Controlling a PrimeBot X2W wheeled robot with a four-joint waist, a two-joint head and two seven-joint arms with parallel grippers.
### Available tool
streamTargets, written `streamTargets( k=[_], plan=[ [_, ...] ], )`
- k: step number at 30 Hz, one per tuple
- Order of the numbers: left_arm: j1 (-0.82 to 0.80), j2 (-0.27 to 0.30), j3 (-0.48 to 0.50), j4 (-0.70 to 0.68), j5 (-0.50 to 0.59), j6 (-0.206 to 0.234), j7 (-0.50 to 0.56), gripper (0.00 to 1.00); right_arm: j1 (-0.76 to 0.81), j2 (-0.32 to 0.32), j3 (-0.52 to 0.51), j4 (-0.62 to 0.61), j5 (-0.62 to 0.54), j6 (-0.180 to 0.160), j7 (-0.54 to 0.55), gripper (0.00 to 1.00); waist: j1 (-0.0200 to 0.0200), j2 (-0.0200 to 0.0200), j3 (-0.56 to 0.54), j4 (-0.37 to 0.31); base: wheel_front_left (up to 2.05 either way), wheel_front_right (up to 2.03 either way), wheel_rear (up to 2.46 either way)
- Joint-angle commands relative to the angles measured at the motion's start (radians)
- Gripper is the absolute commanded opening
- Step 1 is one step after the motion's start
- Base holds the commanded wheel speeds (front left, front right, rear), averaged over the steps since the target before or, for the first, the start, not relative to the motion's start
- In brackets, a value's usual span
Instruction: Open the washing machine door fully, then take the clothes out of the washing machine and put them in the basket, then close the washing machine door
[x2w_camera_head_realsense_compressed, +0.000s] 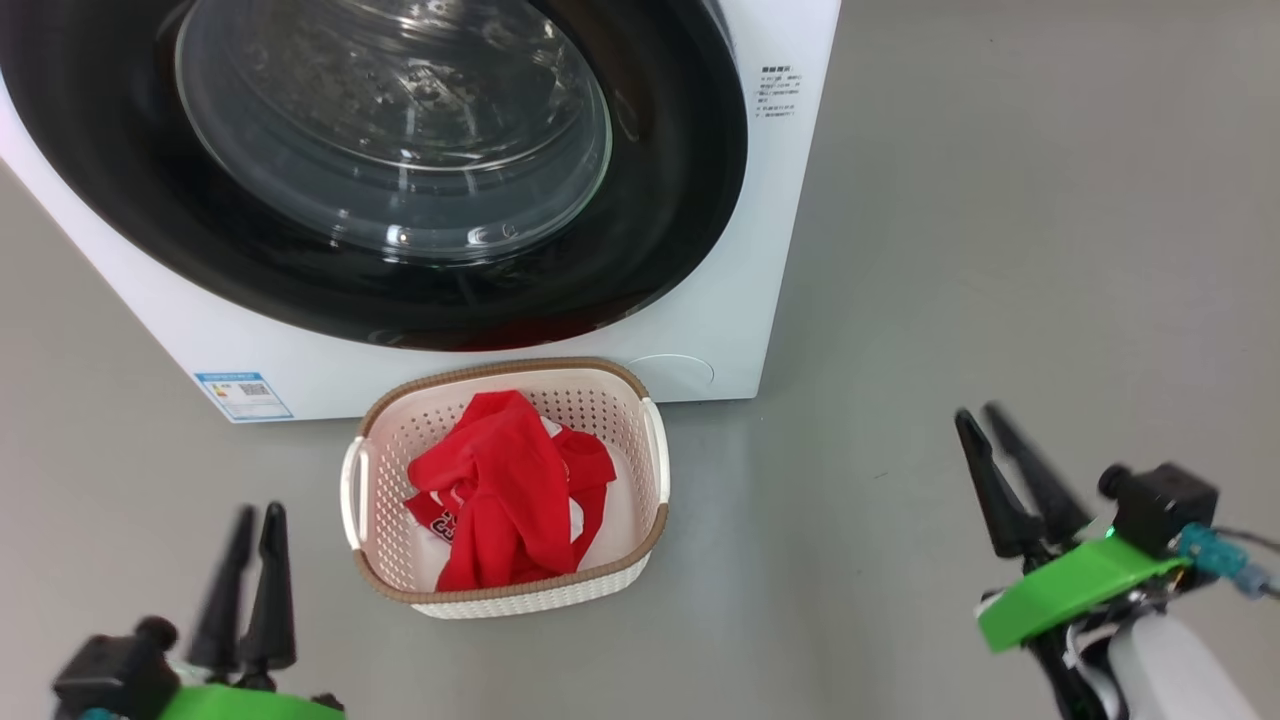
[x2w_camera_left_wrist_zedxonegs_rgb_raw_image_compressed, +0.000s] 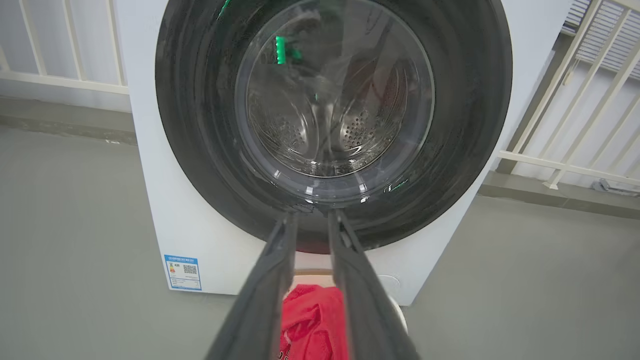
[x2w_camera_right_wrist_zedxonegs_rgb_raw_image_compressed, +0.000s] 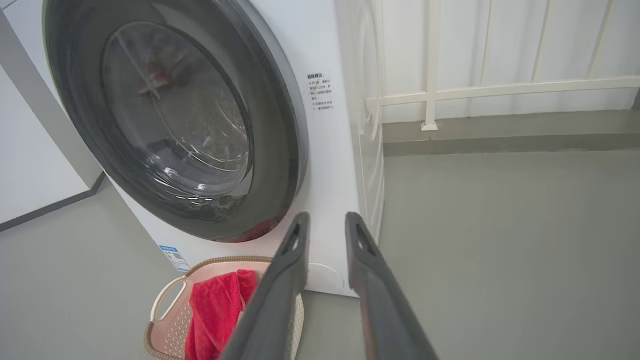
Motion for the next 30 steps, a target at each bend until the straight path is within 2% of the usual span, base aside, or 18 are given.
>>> streamTargets(
  k=[1, 7, 11, 30],
  plan=[
    [0.000, -0.001, 0.002, 0.000, -0.012, 0.000, 0.003, 0.00, 0.002, 0.002, -0.002, -0.002, 0.011, 0.000, 0.003, 0.00, 0.0000, -0.0001, 0.000, 0.000, 0.00, 0.00, 0.00],
    [-0.001, -0.004, 0.009, 0.005, -0.071, -0.002, 0.020, 0.00, 0.011, 0.009, -0.012, -0.007, 0.071, 0.000, 0.019, 0.00, 0.0022, -0.0001, -0.008, 0.002, 0.00, 0.00, 0.00],
    [-0.004, -0.006, 0.014, 0.011, -0.111, -0.003, 0.031, 0.00, 0.015, 0.014, -0.019, -0.007, 0.110, 0.000, 0.029, 0.00, 0.0002, -0.0001, -0.010, 0.003, 0.00, 0.00, 0.00],
    [-0.016, -0.016, 0.039, 0.032, -0.287, -0.009, 0.081, 0.00, 0.034, 0.036, -0.052, -0.015, 0.285, -0.001, 0.079, 0.00, 0.0000, -0.0001, -0.025, 0.009, 0.00, 0.00, 0.00]
  ],
)
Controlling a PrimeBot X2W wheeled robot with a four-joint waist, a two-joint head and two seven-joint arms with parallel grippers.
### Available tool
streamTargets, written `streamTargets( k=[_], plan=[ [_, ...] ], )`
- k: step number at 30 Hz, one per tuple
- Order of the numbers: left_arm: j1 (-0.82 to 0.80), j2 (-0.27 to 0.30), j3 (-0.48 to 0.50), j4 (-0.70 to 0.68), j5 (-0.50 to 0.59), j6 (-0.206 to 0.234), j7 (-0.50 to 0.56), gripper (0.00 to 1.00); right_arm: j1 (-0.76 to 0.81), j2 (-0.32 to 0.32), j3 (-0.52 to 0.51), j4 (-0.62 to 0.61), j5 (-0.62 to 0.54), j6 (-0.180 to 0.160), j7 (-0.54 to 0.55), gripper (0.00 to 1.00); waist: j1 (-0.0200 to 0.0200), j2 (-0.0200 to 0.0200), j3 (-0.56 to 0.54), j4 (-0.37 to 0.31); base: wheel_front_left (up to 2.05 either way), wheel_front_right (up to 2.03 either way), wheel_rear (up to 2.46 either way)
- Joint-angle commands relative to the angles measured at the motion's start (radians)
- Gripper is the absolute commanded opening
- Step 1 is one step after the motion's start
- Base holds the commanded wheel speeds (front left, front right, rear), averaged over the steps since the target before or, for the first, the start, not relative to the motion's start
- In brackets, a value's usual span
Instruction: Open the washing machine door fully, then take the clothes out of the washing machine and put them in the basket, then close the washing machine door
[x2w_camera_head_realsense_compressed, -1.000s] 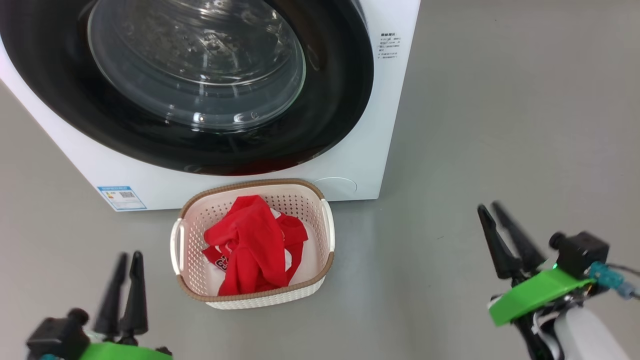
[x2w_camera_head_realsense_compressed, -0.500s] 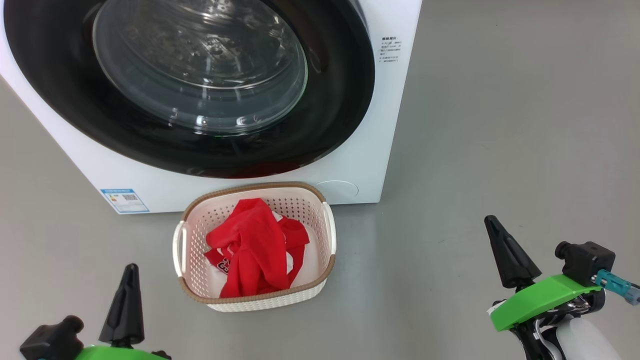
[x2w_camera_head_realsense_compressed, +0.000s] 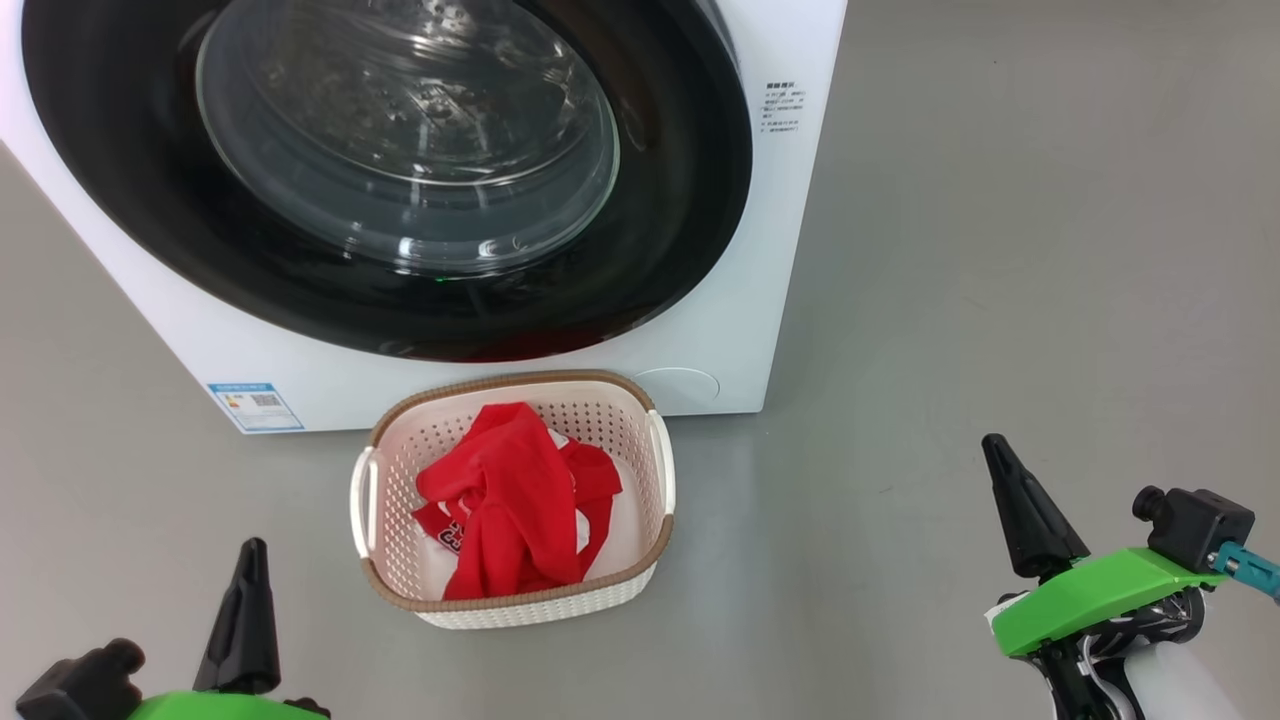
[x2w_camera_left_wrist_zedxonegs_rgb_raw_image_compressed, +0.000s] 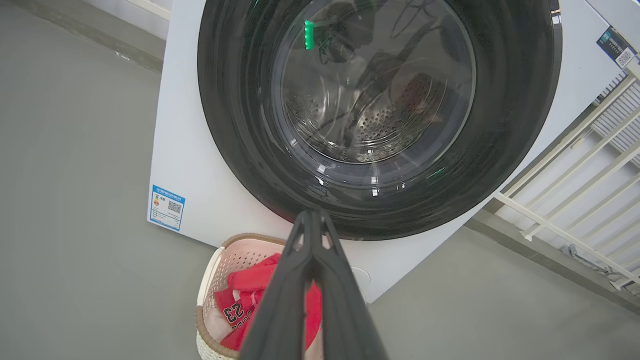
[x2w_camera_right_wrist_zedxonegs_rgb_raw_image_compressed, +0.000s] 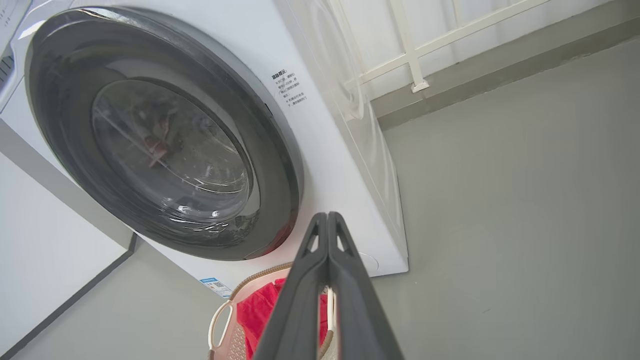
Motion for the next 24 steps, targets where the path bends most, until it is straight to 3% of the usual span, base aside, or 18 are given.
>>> streamTargets(
  k=[1, 24],
  plan=[
    [-0.032, 0.012, 0.019, -0.018, -0.024, -0.008, 0.005, 0.00, -0.012, -0.006, -0.010, -0.028, 0.027, -0.001, 0.004, 0.00, -0.0001, 0.0000, -0.001, 0.001, 0.00, 0.00, 0.00],
    [-0.044, -0.001, 0.050, 0.006, -0.250, -0.015, 0.069, 0.00, 0.014, 0.025, -0.056, -0.039, 0.247, -0.001, 0.070, 0.00, -0.0001, 0.0000, -0.021, 0.008, 0.00, 0.00, 0.00]
  ],
)
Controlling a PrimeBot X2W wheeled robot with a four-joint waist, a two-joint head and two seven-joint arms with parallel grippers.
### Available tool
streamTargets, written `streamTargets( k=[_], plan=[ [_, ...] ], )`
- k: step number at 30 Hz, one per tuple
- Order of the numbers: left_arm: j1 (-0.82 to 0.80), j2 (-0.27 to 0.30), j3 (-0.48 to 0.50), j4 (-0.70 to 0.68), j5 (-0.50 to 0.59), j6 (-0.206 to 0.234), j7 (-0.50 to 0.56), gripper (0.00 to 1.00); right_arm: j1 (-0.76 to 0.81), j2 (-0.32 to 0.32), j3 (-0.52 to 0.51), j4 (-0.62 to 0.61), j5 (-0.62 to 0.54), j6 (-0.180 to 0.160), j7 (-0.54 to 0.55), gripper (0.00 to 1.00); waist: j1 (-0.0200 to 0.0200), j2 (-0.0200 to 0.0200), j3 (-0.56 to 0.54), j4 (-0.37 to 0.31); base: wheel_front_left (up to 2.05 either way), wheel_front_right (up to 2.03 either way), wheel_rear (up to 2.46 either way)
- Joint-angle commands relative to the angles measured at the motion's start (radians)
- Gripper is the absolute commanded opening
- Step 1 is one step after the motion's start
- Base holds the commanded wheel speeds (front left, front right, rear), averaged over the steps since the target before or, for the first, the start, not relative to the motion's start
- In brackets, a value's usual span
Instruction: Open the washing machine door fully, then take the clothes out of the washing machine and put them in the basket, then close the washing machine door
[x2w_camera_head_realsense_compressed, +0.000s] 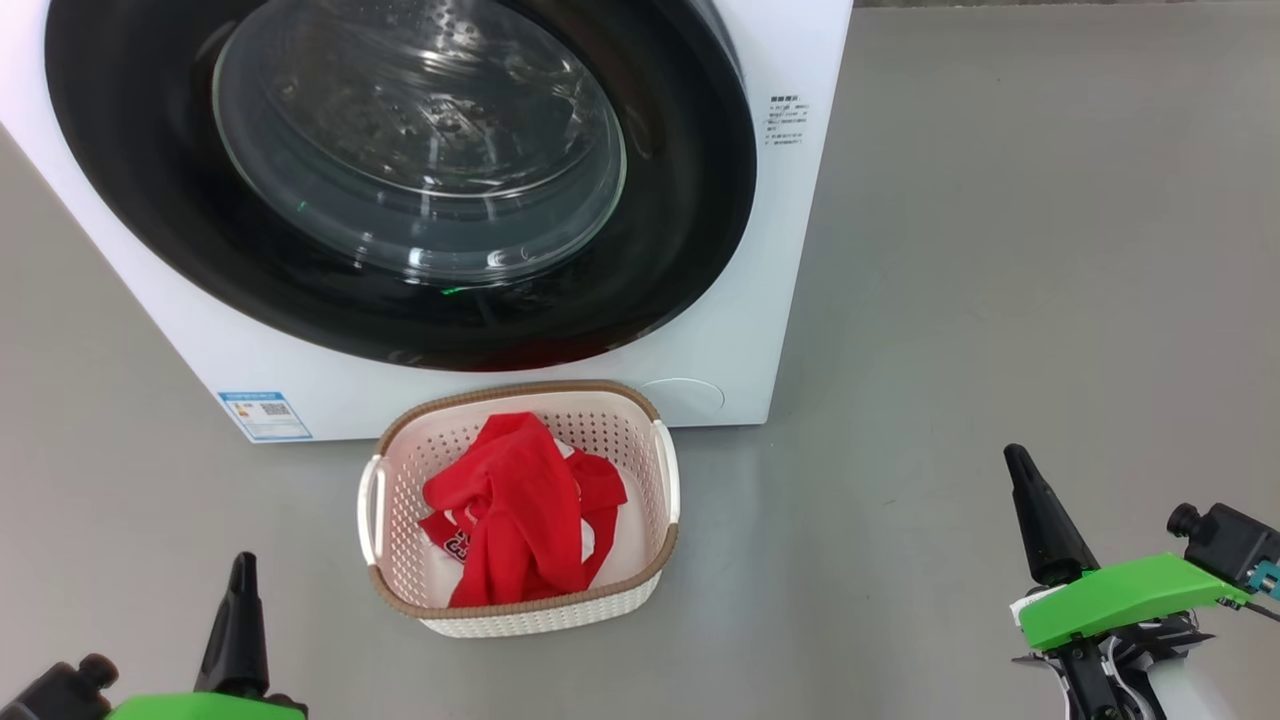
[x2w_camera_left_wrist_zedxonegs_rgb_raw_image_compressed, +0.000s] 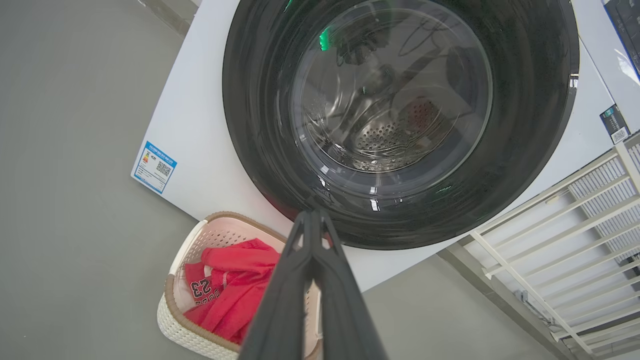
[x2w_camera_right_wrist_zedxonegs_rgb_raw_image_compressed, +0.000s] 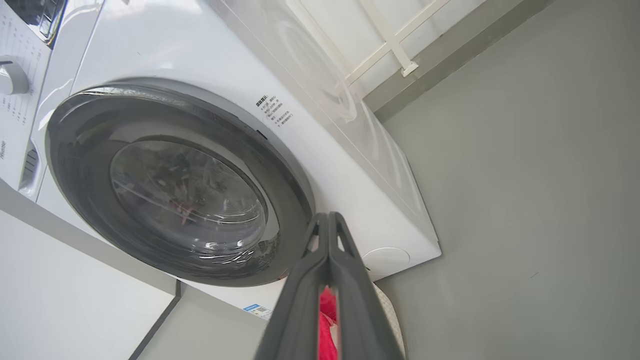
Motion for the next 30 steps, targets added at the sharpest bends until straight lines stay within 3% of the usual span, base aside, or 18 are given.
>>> streamTargets(
  k=[1, 30],
  plan=[
    [-0.042, 0.010, 0.023, -0.018, -0.030, -0.008, 0.007, 0.00, -0.007, -0.003, -0.001, -0.030, 0.026, -0.001, 0.008, 0.00, -0.0001, -0.0001, -0.001, 0.001, 0.00, 0.00, 0.00],
    [-0.057, -0.007, 0.061, 0.013, -0.304, -0.017, 0.086, 0.00, 0.024, 0.038, -0.060, -0.043, 0.291, -0.001, 0.090, 0.00, -0.0001, -0.0001, -0.025, 0.009, 0.00, 0.00, 0.00]
  ],
)
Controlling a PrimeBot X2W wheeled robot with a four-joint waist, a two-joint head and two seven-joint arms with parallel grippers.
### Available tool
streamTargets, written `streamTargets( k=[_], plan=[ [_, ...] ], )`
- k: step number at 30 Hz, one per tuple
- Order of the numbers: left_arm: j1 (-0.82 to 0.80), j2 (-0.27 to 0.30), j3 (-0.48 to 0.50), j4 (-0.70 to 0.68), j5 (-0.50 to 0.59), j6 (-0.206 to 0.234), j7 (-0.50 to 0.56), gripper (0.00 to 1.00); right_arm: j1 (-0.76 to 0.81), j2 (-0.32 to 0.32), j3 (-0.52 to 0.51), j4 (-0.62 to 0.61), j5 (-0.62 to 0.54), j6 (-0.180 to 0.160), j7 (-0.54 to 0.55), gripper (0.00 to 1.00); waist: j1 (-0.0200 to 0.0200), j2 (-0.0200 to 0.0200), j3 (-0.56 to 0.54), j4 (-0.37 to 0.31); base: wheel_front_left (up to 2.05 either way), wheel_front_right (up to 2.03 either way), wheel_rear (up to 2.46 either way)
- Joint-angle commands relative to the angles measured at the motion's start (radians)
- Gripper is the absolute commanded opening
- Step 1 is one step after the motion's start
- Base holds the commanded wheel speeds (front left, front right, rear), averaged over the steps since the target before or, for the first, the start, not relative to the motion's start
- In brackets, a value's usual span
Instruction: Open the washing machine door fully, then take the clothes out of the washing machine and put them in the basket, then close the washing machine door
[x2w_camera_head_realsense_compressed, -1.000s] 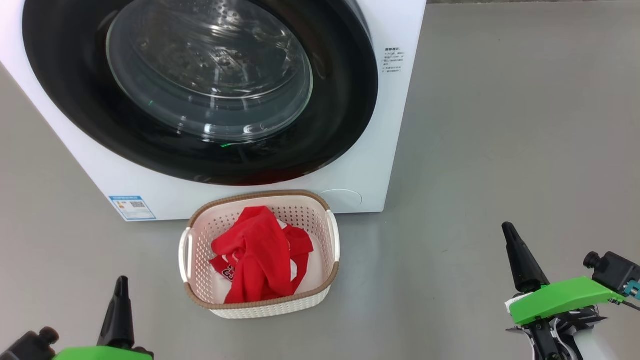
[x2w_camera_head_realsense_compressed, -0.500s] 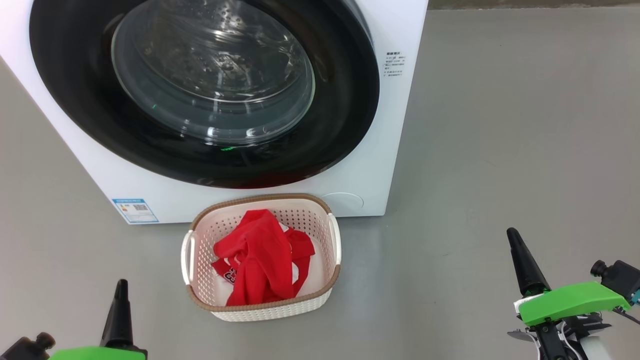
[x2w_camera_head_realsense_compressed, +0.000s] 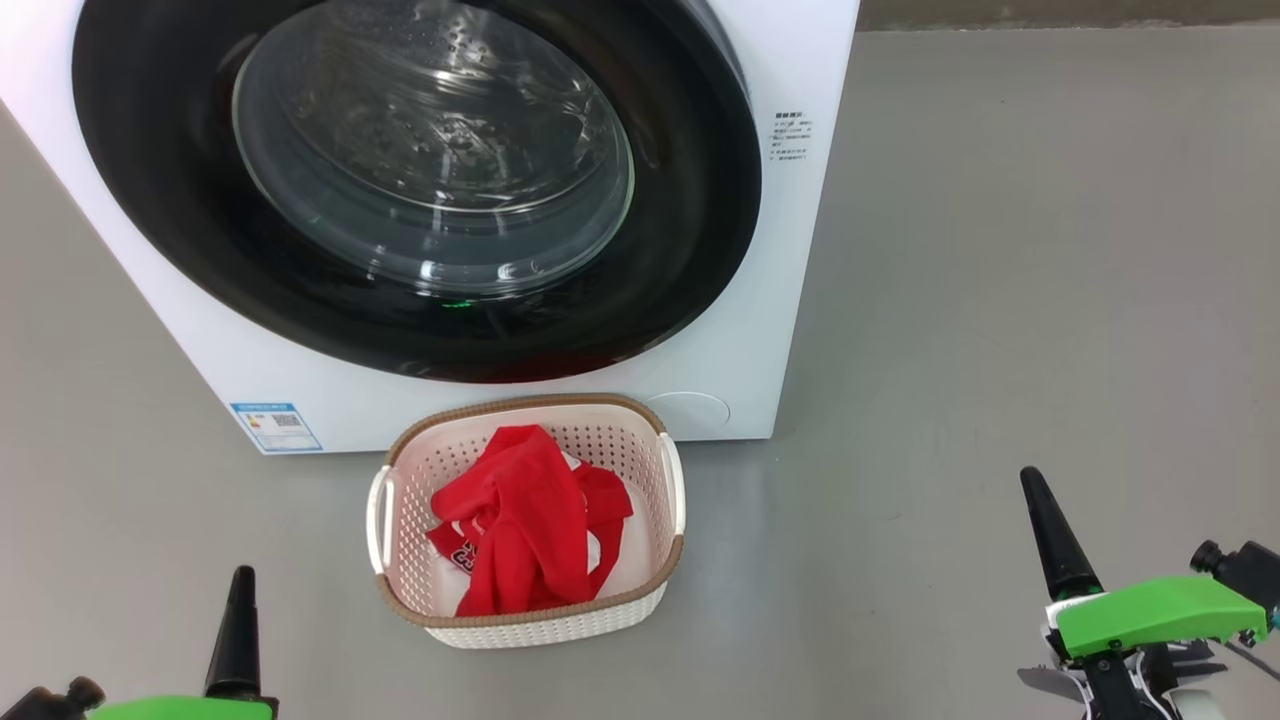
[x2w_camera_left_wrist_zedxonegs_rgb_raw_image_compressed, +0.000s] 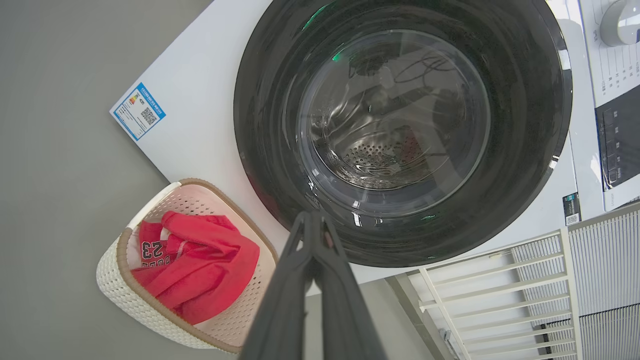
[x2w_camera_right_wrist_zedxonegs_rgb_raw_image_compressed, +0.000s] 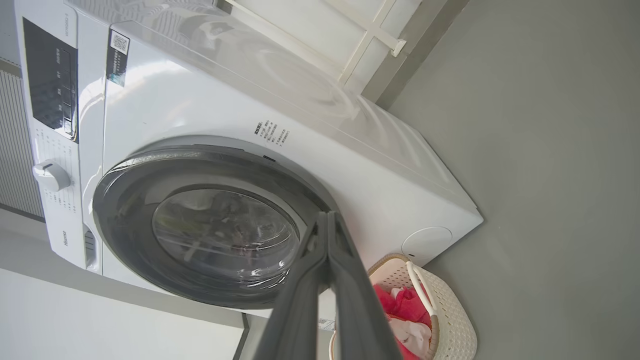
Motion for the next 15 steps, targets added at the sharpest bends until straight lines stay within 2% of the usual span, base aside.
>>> streamTargets(
  k=[1, 15],
  plan=[
    [-0.048, 0.012, 0.029, -0.017, -0.028, -0.015, 0.009, 0.00, -0.003, 0.001, 0.004, -0.031, 0.032, -0.001, 0.008, 0.00, -0.0001, -0.0001, -0.002, 0.001, 0.00, 0.00, 0.00],
    [-0.056, 0.004, 0.048, -0.002, -0.165, -0.019, 0.049, 0.00, 0.013, 0.022, -0.027, -0.038, 0.164, -0.001, 0.050, 0.00, -0.0001, -0.0001, -0.014, 0.005, 0.00, 0.00, 0.00]
  ],
)
